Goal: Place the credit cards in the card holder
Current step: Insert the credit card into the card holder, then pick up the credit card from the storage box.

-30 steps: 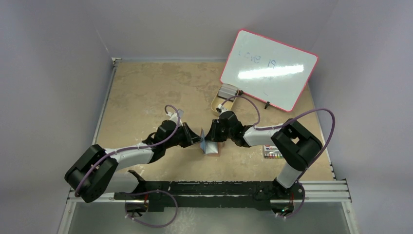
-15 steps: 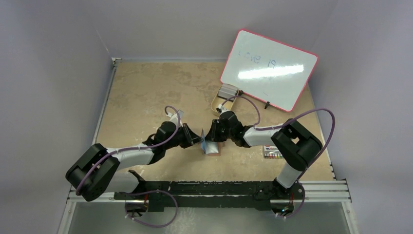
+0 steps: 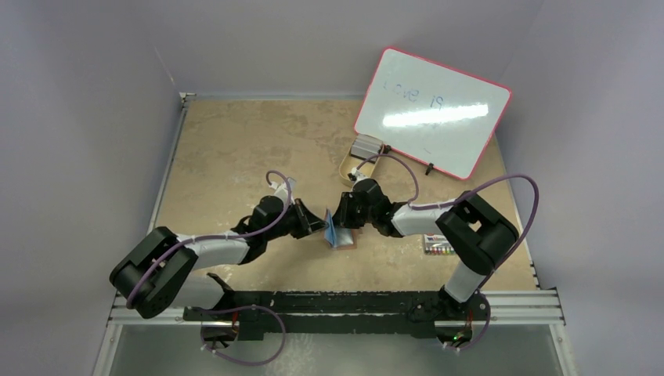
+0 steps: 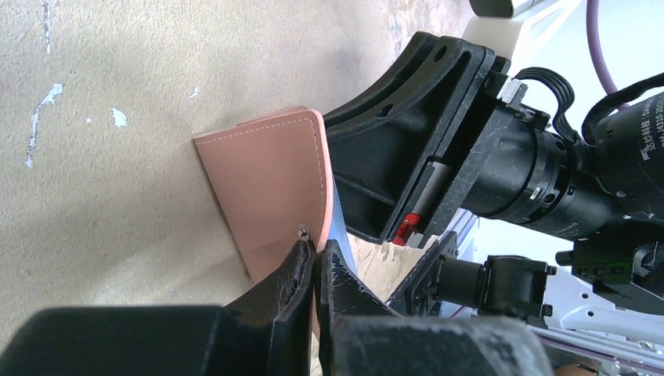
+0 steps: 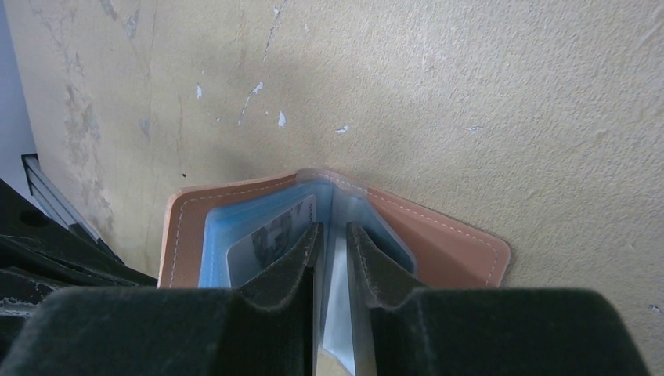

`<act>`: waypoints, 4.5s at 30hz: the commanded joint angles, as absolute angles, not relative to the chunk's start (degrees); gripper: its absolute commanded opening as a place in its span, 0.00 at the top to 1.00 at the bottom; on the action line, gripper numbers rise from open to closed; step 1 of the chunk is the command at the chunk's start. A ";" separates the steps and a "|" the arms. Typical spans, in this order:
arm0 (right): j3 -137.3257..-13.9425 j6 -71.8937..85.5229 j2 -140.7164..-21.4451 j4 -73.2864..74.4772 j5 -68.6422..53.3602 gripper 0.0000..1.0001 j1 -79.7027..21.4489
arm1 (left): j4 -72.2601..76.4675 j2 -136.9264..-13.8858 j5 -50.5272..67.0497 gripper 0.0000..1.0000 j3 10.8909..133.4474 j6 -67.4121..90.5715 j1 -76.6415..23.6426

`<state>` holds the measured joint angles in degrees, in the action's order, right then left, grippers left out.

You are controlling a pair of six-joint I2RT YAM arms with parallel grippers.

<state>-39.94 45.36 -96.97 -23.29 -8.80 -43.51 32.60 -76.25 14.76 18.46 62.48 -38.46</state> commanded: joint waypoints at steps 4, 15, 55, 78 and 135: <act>-41.21 44.54 -91.04 -13.14 -7.60 0.71 -44.11 | 27.77 -74.49 12.31 1.00 20.98 60.89 -39.30; -46.46 43.52 -80.28 -5.36 -3.63 0.56 -44.62 | 17.16 -71.62 7.40 1.00 26.09 57.13 -40.41; -46.06 43.63 -76.25 11.01 7.18 0.64 -46.67 | 10.20 -68.76 1.41 0.98 25.96 57.90 -43.26; -73.56 -7.20 -95.43 5.62 11.10 0.42 -28.22 | 8.23 -67.23 0.92 0.77 24.25 55.38 -43.24; -86.50 -22.48 -114.04 4.53 19.76 0.57 -27.86 | 5.35 -67.16 -1.40 0.79 25.01 53.79 -43.25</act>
